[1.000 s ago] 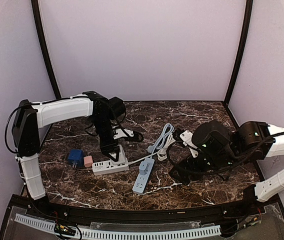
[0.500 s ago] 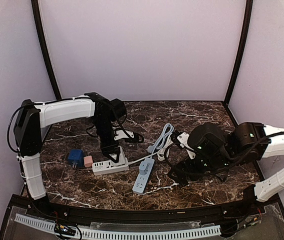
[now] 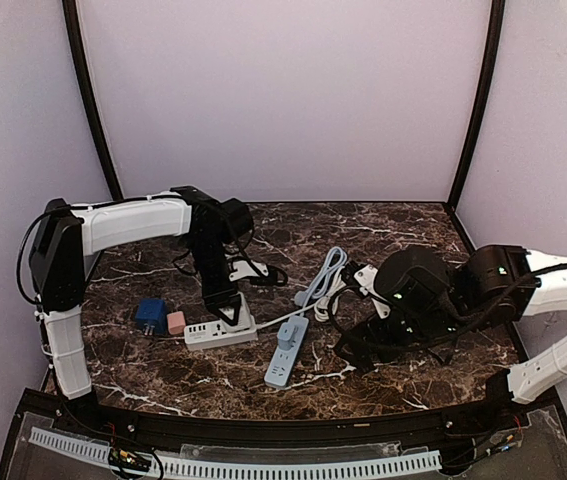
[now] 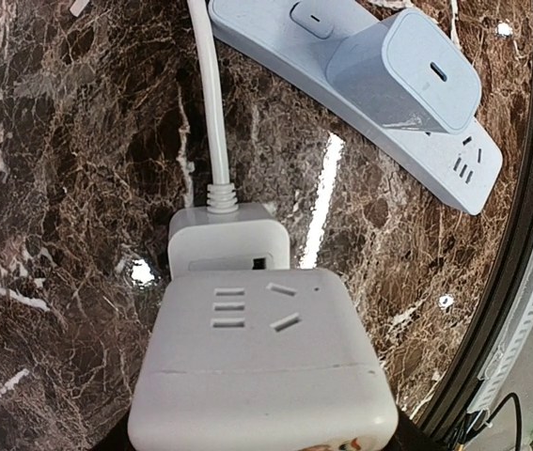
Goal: Insert the plug
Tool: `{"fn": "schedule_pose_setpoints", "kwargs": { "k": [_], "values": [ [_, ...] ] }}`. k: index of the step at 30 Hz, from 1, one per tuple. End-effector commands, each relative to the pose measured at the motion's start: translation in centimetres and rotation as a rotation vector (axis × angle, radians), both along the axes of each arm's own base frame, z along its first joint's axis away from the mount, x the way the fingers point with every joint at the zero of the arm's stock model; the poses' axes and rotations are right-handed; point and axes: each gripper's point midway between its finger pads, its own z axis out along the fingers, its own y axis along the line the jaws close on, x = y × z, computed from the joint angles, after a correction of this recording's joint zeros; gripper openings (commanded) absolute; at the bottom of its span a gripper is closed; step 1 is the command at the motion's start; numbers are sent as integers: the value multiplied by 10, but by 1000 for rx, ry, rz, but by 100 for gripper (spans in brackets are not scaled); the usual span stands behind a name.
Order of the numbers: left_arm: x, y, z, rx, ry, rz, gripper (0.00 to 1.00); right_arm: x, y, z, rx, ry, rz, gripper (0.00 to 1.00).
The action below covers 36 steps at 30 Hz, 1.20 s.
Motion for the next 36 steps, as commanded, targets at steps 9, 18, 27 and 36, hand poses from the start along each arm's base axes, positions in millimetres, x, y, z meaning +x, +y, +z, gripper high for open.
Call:
{"fn": "schedule_pose_setpoints", "kwargs": {
  "k": [9, 18, 27, 36],
  "values": [
    [11, -2, 4, 5, -28, 15, 1, -8, 9, 0, 3, 23, 21, 99],
    [7, -1, 3, 20, -26, -1, 1, -10, 12, 1, 3, 23, 40, 99],
    [-7, -3, -1, 43, 0, -37, 1, -13, 16, -1, -7, 33, 65, 99],
    [-10, -1, 2, 56, -2, -39, 1, -15, 19, -3, 2, 44, 63, 99]
  ]
}}
